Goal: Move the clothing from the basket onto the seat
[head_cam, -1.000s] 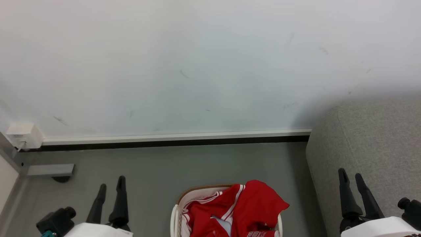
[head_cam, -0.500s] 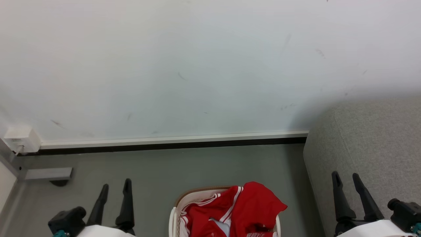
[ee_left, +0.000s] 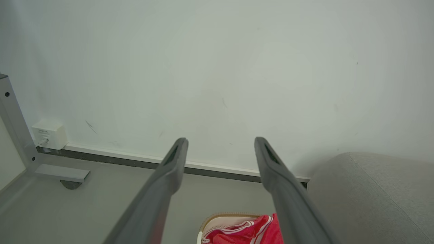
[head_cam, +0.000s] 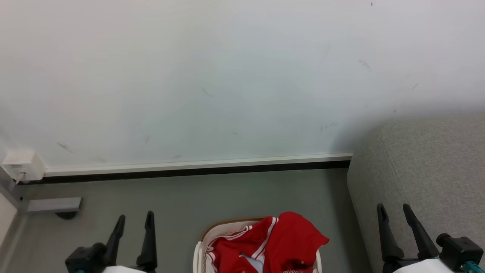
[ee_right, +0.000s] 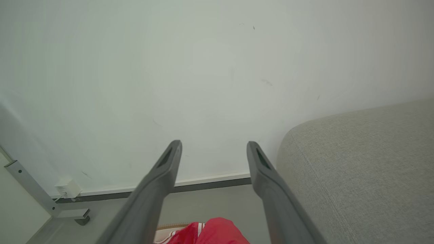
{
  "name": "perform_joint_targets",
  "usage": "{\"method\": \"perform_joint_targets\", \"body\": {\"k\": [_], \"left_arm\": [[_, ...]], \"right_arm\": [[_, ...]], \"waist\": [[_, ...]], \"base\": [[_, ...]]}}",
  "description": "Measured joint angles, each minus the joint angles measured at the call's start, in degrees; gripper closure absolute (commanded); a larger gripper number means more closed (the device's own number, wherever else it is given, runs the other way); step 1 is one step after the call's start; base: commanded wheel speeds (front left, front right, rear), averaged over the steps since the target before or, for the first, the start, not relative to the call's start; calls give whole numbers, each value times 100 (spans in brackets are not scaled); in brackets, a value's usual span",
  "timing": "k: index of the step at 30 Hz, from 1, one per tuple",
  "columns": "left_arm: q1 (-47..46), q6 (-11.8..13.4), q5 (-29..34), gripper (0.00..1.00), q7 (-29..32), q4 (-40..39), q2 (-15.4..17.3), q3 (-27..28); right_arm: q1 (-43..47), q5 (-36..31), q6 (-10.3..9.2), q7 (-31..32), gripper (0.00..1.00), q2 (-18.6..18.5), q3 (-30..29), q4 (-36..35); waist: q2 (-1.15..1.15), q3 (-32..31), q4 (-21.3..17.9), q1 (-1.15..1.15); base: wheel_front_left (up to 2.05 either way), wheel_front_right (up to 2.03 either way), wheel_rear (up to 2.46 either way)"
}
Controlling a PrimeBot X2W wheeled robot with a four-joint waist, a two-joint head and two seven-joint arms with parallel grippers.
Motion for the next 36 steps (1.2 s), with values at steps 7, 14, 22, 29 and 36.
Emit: {"method": "perform_joint_targets", "body": {"k": [7, 14, 22, 29, 36], "left_arm": [[16, 35, 330, 0, -66, 25, 18, -49], [47, 42, 664, 0, -148, 59, 26, -47], [50, 77, 1018, 0, -229, 59, 37, -43], [51, 90, 1316, 0, -312, 60, 44, -31], [53, 92, 1601, 0, -393, 54, 44, -18]], "right_arm": [[-1, -265, 0, -87, 0, 9, 40, 40], [-1, -510, 0, -164, 0, 9, 109, 101], [-1, -811, 0, -249, 0, 8, 164, 105], [1, -1069, 0, -316, 0, 7, 205, 112], [2, -1277, 0, -392, 0, 1, 258, 112]], "waist": [[0, -20, -31, 0], [0, -33, -67, 0], [0, -45, -96, 0], [0, -51, -111, 0], [0, -52, -118, 0]], "base": [[0, 0, 0], [0, 0, 0], [0, 0, 0], [0, 0, 0], [0, 0, 0]]}}
